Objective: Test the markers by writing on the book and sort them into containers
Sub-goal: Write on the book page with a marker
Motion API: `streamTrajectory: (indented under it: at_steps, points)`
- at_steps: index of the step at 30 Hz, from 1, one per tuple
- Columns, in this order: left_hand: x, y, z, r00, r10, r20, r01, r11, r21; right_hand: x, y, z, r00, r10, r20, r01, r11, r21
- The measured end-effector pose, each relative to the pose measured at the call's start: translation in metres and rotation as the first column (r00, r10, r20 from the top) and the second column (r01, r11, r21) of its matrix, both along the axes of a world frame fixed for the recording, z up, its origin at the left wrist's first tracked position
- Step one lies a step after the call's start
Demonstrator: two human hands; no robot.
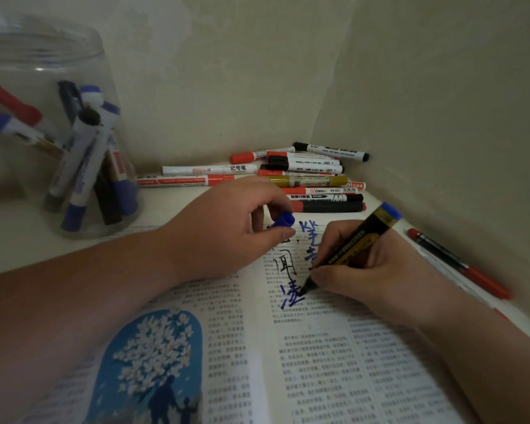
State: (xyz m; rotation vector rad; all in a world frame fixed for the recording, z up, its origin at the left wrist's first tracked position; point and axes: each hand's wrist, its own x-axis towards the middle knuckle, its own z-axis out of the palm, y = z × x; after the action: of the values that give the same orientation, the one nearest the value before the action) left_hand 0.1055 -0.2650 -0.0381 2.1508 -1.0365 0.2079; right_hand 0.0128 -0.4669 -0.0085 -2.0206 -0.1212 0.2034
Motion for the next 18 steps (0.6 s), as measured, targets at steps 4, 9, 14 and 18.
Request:
streamTrajectory:
  at_steps: [4, 9, 14, 18]
  points:
    - [-0.0005, 0.0004, 0.0001, 1.000, -0.006, -0.014, 0.006, 1.000, -0.005, -0.0013, 0.0005, 0.0010, 0.999, 0.035, 0.001, -0.035, 0.998, -0.053]
    - [0.0000, 0.0002, 0.0000, 1.000, -0.005, -0.002, 0.005, 1.000, -0.008, -0.0053, 0.0016, 0.0041, 0.995, 0.093, -0.047, -0.094, 0.995, -0.028]
    - [-0.0008, 0.0000, 0.0008, 1.000, -0.001, 0.002, 0.001, 1.000, 0.005, -0.0008, -0.0030, 0.0006, 0.999, 0.052, -0.013, -0.052, 0.999, 0.012]
    - [-0.0011, -0.0005, 0.0020, 1.000, 0.011, -0.004, -0.011, 1.000, 0.027, 0.0002, -0.0037, 0.0007, 0.998, 0.061, -0.015, -0.062, 0.997, -0.036]
